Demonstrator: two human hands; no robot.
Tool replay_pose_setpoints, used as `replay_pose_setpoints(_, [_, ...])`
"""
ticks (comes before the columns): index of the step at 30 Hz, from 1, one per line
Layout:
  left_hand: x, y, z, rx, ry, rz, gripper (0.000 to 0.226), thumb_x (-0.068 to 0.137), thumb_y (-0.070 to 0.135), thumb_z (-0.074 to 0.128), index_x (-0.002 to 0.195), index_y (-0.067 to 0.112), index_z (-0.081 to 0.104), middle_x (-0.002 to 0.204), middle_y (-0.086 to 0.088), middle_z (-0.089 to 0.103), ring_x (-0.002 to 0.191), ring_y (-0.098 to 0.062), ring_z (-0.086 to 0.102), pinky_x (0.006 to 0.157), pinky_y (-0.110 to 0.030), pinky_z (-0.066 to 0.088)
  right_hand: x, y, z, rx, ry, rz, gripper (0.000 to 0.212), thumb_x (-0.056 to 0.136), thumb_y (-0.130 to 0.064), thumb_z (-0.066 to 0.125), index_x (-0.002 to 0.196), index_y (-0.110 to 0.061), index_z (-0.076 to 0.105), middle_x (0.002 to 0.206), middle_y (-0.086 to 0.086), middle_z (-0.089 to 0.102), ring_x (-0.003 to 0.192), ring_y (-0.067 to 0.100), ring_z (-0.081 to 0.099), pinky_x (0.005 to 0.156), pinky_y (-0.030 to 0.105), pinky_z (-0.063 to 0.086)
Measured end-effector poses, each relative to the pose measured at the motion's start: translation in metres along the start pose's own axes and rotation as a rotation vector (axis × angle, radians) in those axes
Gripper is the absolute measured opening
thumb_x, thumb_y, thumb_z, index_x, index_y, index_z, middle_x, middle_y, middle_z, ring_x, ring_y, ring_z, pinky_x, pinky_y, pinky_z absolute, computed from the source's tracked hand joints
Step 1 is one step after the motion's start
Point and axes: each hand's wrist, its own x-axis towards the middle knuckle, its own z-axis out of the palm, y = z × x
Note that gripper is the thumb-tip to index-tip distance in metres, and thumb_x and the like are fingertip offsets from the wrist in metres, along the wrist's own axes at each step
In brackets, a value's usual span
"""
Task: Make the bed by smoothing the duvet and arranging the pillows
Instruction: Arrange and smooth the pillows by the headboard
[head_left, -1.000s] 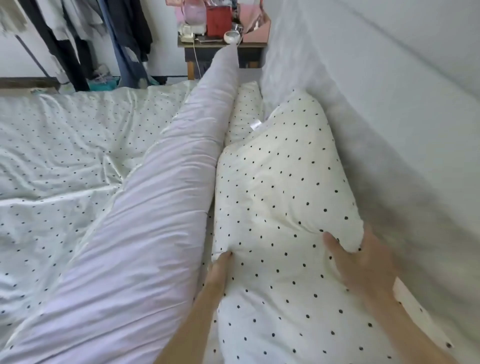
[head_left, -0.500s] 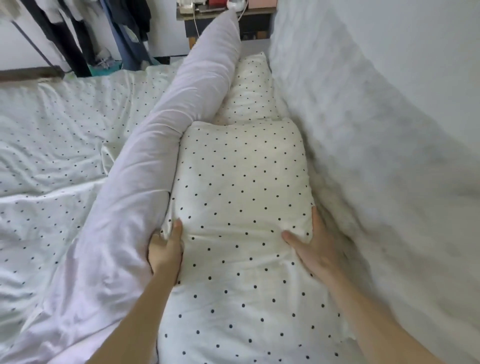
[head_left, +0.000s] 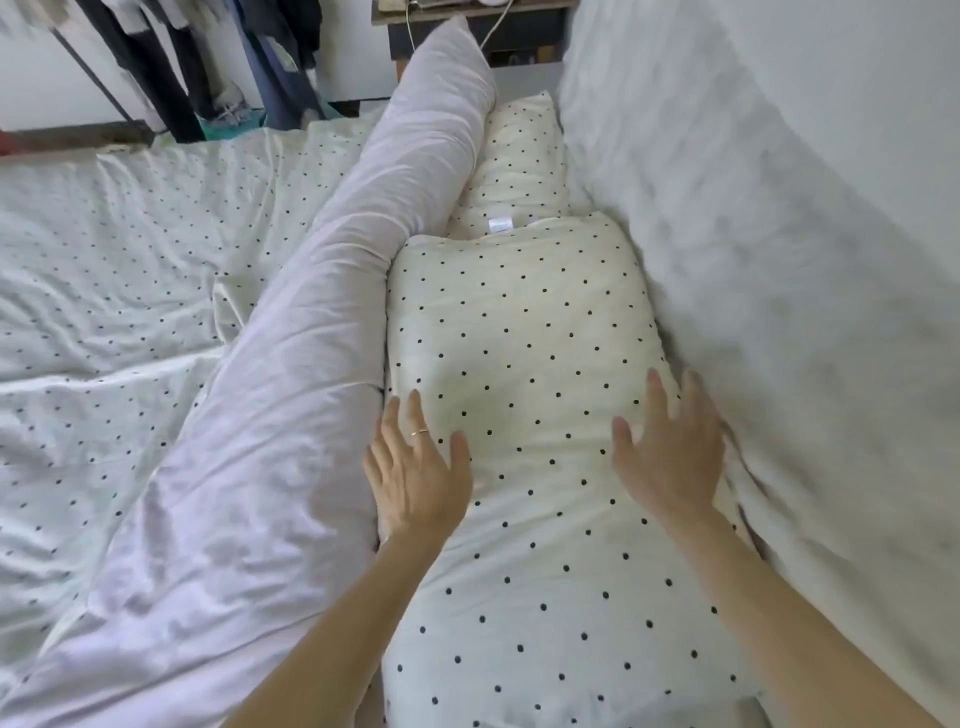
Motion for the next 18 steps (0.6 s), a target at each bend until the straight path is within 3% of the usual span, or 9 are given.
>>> replay_pose_setpoints(3, [0.015, 0.046, 0.004, -0.029, 0.035, 0.303, 0.071, 0.098, 0.048, 0.04, 0.16, 0.027, 0.012, 0.168, 0.0, 0.01, 0.155, -0.023, 0.005, 0.123, -0.046, 0.003, -0.005, -0.055, -0.011, 0.126, 0.254, -0.431, 0.056, 0.098, -0.04, 0.05, 0.151, -0.024, 0.046, 0.165, 0.012, 0.026, 0.153, 0.028, 0.023, 0.119, 0.048, 0.026])
replay_pose_setpoints(5, [0.018, 0.039, 0.02, 0.088, -0.147, 0.404, 0.068, 0.1, 0.056, 0.029, 0.158, 0.04, -0.003, 0.168, 0.009, -0.009, 0.154, -0.017, -0.012, 0.124, -0.049, -0.006, -0.003, -0.033, 0.012, -0.009, -0.013, -0.503, 0.061, 0.1, -0.054, 0.035, 0.158, -0.037, 0.027, 0.17, -0.001, 0.003, 0.157, 0.017, 0.005, 0.124, 0.047, 0.018])
replay_pose_setpoints(7, [0.019, -0.007, 0.035, 0.296, -0.447, 0.331, 0.069, 0.093, 0.073, 0.016, 0.148, 0.055, -0.021, 0.162, 0.017, -0.027, 0.15, -0.016, -0.026, 0.123, -0.053, -0.008, -0.001, 0.022, 0.032, -0.162, -0.435, -0.207, 0.075, 0.091, -0.075, 0.013, 0.158, -0.046, -0.002, 0.164, -0.013, -0.026, 0.155, 0.012, -0.012, 0.123, 0.053, 0.015])
replay_pose_setpoints(9, [0.028, -0.05, 0.03, 0.267, -0.541, 0.05, 0.075, 0.084, 0.086, 0.012, 0.145, 0.06, -0.023, 0.163, 0.015, -0.026, 0.152, -0.016, -0.02, 0.124, -0.047, -0.004, 0.002, 0.063, 0.035, -0.11, -0.59, 0.136, 0.085, 0.084, -0.083, 0.01, 0.156, -0.045, -0.014, 0.165, -0.009, -0.026, 0.157, 0.021, 0.001, 0.12, 0.054, 0.023])
replay_pose_setpoints(11, [0.044, -0.055, 0.019, 0.227, -0.445, -0.071, 0.078, 0.085, 0.082, 0.017, 0.152, 0.054, -0.013, 0.168, 0.007, -0.012, 0.155, -0.02, -0.003, 0.125, -0.044, 0.008, 0.004, 0.059, 0.027, -0.087, -0.495, 0.212, 0.092, 0.084, -0.079, 0.016, 0.159, -0.032, -0.007, 0.17, 0.002, -0.01, 0.153, 0.032, 0.018, 0.117, 0.055, 0.029])
replay_pose_setpoints(12, [0.052, -0.041, 0.018, 0.215, -0.37, -0.019, 0.076, 0.089, 0.076, 0.02, 0.154, 0.049, -0.009, 0.168, 0.004, -0.009, 0.155, -0.022, 0.001, 0.125, -0.045, 0.01, 0.006, 0.042, 0.024, -0.111, -0.398, 0.177, 0.093, 0.084, -0.077, 0.017, 0.159, -0.026, -0.001, 0.17, 0.007, -0.002, 0.151, 0.036, 0.02, 0.116, 0.056, 0.029])
replay_pose_setpoints(15, [0.062, 0.027, 0.028, 0.181, -0.265, 0.361, 0.063, 0.099, 0.063, 0.016, 0.155, 0.048, -0.007, 0.166, 0.009, -0.017, 0.154, -0.021, -0.015, 0.124, -0.048, -0.006, 0.007, -0.016, 0.022, -0.13, -0.197, -0.211, 0.085, 0.091, -0.077, 0.016, 0.16, -0.033, -0.006, 0.169, 0.007, -0.014, 0.156, 0.031, -0.008, 0.124, 0.053, 0.004])
replay_pose_setpoints(17, [0.048, 0.04, 0.047, 0.271, -0.37, 0.494, 0.058, 0.101, 0.061, 0.012, 0.155, 0.05, -0.007, 0.164, 0.013, -0.022, 0.151, -0.018, -0.024, 0.121, -0.056, -0.01, -0.013, -0.014, 0.033, -0.114, -0.225, -0.401, 0.079, 0.093, -0.077, 0.018, 0.158, -0.041, -0.008, 0.168, -0.002, -0.02, 0.154, 0.02, -0.02, 0.125, 0.052, -0.005])
replay_pose_setpoints(18, [0.038, 0.032, 0.055, 0.351, -0.431, 0.483, 0.059, 0.1, 0.061, 0.009, 0.155, 0.048, -0.01, 0.163, 0.014, -0.026, 0.149, -0.018, -0.029, 0.119, -0.06, -0.01, -0.031, -0.001, 0.038, -0.151, -0.289, -0.379, 0.079, 0.092, -0.08, 0.012, 0.157, -0.043, -0.011, 0.167, -0.006, -0.024, 0.152, 0.016, -0.025, 0.125, 0.054, -0.005])
